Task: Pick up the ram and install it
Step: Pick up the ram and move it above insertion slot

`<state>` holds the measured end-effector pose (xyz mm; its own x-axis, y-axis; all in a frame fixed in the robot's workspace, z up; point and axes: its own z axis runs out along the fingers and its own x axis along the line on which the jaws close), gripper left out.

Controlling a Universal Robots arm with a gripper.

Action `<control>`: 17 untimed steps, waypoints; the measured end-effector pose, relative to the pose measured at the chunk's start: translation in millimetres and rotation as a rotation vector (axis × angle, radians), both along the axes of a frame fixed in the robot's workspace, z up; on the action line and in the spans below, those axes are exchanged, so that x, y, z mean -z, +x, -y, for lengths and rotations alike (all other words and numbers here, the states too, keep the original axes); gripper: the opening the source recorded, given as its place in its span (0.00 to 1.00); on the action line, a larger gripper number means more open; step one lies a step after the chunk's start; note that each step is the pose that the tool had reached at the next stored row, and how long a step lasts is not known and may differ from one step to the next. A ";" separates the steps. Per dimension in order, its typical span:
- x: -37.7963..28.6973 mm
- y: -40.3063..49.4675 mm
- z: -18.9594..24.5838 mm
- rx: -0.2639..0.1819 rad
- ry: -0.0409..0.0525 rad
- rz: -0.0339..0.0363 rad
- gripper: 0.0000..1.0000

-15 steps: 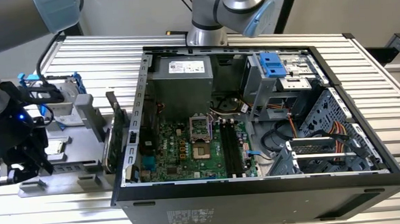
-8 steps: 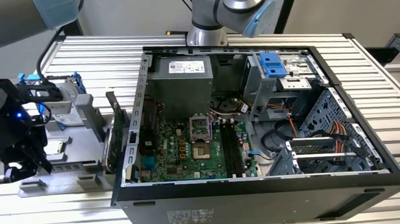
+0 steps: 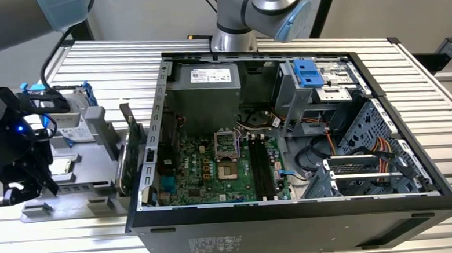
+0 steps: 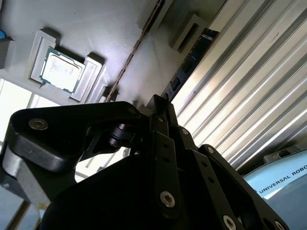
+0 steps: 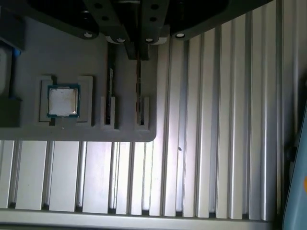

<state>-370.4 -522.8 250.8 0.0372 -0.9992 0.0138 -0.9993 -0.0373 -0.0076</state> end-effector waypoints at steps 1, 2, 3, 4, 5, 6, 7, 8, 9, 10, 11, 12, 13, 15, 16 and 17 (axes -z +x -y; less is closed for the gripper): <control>-1.6 0.0 0.0 0.000 0.0000 -0.0002 0.00; -3.1 0.0 0.0 0.000 0.0000 -0.0002 0.00; -4.5 0.0 0.0 0.000 0.0001 -0.0002 0.00; -5.9 0.0 0.0 0.000 0.0001 -0.0001 0.00; -7.1 0.0 0.0 0.000 0.0001 -0.0002 0.00; -8.3 0.0 0.0 0.000 0.0001 -0.0002 0.00; -9.5 0.0 0.0 0.000 0.0001 -0.0002 0.00; -10.6 0.0 0.0 0.000 0.0001 -0.0002 0.00; -11.7 0.0 0.0 0.000 0.0001 -0.0002 0.00; -12.8 0.0 0.0 0.000 0.0001 -0.0002 0.00; -13.9 0.0 0.0 0.000 0.0001 -0.0002 0.00; -15.0 0.0 0.0 0.000 0.0001 -0.0002 0.00; -16.2 0.0 0.0 0.000 0.0001 -0.0002 0.00; -18.4 0.0 0.0 0.000 0.0001 -0.0002 0.00; -19.4 0.0 0.0 0.000 0.0002 -0.0001 0.00; -20.4 0.0 0.0 0.000 0.0002 -0.0001 0.00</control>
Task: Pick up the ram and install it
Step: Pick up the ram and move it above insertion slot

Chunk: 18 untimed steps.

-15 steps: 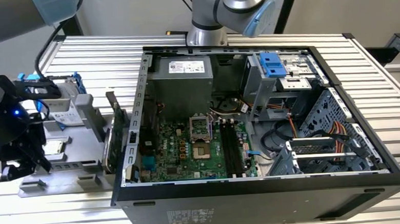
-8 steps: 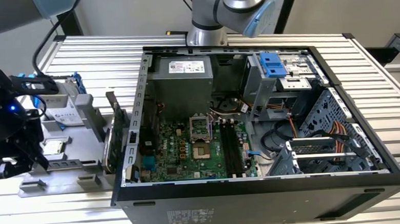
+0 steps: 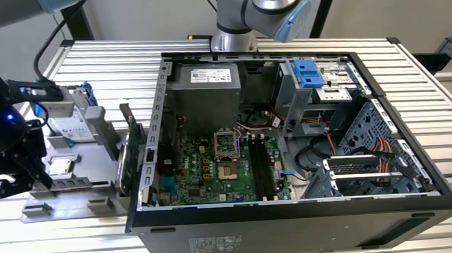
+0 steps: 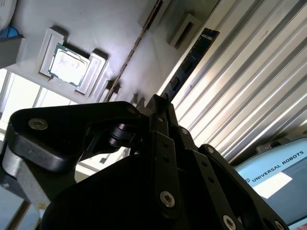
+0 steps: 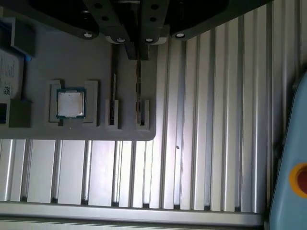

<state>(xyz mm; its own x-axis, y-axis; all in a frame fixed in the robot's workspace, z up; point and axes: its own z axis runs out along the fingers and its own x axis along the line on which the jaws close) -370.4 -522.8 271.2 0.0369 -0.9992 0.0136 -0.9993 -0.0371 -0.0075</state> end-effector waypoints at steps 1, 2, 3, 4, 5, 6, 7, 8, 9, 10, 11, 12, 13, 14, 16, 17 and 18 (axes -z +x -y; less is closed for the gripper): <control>-1.1 0.0 0.0 0.000 -0.0001 -0.0001 0.00; -2.0 0.0 0.0 0.000 -0.0001 -0.0001 0.00; -3.0 0.0 0.0 0.000 -0.0001 -0.0001 0.00; -4.0 0.0 0.0 0.000 -0.0001 0.0000 0.00; -5.0 0.0 0.0 0.000 -0.0001 -0.0001 0.00; -5.9 0.0 0.0 0.000 -0.0001 -0.0001 0.00; -7.0 0.0 0.0 0.000 -0.0002 -0.0002 0.00; -7.8 0.0 0.0 0.000 -0.0001 -0.0001 0.00; -8.8 0.0 0.0 0.000 -0.0001 -0.0001 0.00; -9.7 0.0 0.0 0.000 -0.0001 -0.0001 0.00; -10.7 0.0 0.0 0.000 -0.0002 -0.0002 0.00; -11.6 0.0 0.0 0.000 -0.0001 -0.0001 0.00; -12.7 0.0 0.0 0.000 -0.0001 -0.0001 0.00; -13.7 0.0 0.0 0.000 -0.0001 -0.0001 0.00; -15.9 0.0 0.0 0.000 -0.0001 0.0000 0.00; -17.0 0.0 0.0 0.000 -0.0001 -0.0001 0.00; -17.9 0.0 0.0 0.000 -0.0001 -0.0001 0.00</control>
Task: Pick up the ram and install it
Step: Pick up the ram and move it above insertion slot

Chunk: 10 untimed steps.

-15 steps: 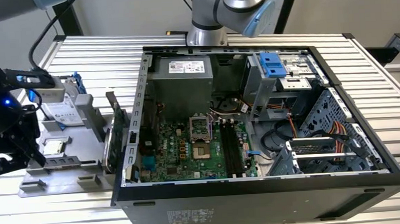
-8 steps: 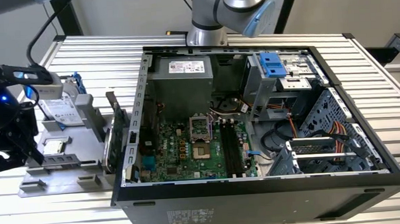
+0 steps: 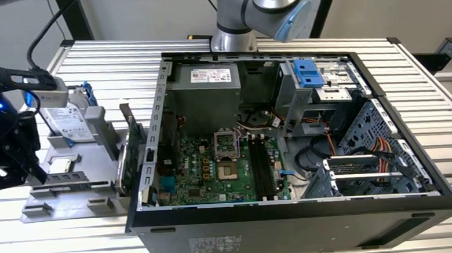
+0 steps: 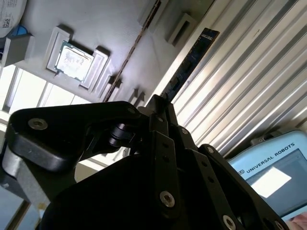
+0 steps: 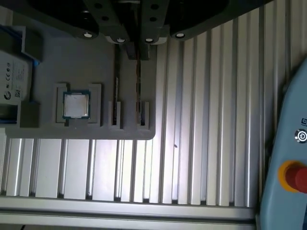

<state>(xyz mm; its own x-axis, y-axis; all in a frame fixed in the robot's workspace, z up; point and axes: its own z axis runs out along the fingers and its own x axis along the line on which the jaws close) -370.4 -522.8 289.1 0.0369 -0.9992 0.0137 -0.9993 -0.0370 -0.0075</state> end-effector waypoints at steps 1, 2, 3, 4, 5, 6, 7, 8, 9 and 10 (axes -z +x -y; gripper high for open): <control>-1.2 0.0 0.0 0.000 0.0000 -0.0001 0.00; -2.2 0.0 0.0 0.000 -0.0001 -0.0001 0.00; -3.3 0.0 0.0 0.000 -0.0001 0.0000 0.00; -4.4 0.0 0.0 0.000 -0.0001 -0.0001 0.00; -5.4 0.0 0.0 0.000 -0.0001 -0.0001 0.00; -6.4 0.0 0.0 0.000 0.0000 0.0000 0.00; -7.3 0.0 0.0 0.000 0.0000 0.0000 0.00; -8.2 0.0 0.0 0.000 0.0000 0.0000 0.00; -9.1 0.0 0.0 0.000 0.0000 0.0001 0.00; -9.9 0.0 0.0 0.000 0.0000 0.0000 0.00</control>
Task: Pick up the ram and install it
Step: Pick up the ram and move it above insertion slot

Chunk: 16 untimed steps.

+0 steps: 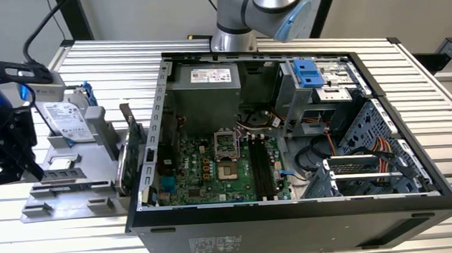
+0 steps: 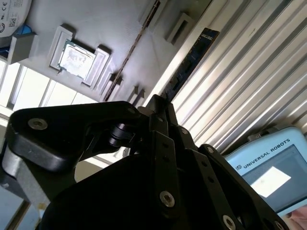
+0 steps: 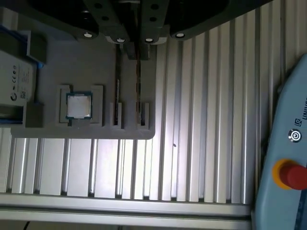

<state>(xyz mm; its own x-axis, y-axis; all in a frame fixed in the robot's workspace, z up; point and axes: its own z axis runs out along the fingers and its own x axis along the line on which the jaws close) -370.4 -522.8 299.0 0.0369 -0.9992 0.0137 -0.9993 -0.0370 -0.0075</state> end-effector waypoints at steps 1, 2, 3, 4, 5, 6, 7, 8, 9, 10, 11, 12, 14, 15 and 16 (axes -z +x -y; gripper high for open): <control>-0.8 0.0 0.0 0.000 0.0000 0.0000 0.00; -1.7 0.0 0.0 0.000 -0.0001 -0.0001 0.00; -2.5 0.0 0.0 0.000 0.0000 0.0000 0.00; -3.3 0.0 0.0 0.000 0.0001 0.0001 0.00; -4.1 0.0 0.0 0.000 0.0000 0.0000 0.00; -5.0 0.0 0.0 0.000 -0.0001 -0.0001 0.00; -5.7 0.0 0.0 0.000 0.0000 -0.0001 0.00; -6.5 0.0 0.0 0.000 -0.0001 -0.0001 0.00; -7.2 0.0 0.0 0.000 0.0000 -0.0001 0.00; -7.9 0.0 0.1 0.000 0.0000 0.0000 0.00; -8.7 0.1 0.1 0.000 0.0000 0.0000 0.00; -9.5 0.1 0.1 0.000 0.0000 0.0000 0.00; -10.9 0.0 0.0 0.000 0.0001 0.0000 0.00; -11.6 0.0 0.1 0.000 0.0000 -0.0001 0.00; -12.2 0.0 0.0 0.000 0.0000 0.0000 0.00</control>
<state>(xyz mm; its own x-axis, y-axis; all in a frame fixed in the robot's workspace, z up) -370.3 -522.9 311.2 0.0370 -0.9992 0.0137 -0.9993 -0.0371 -0.0075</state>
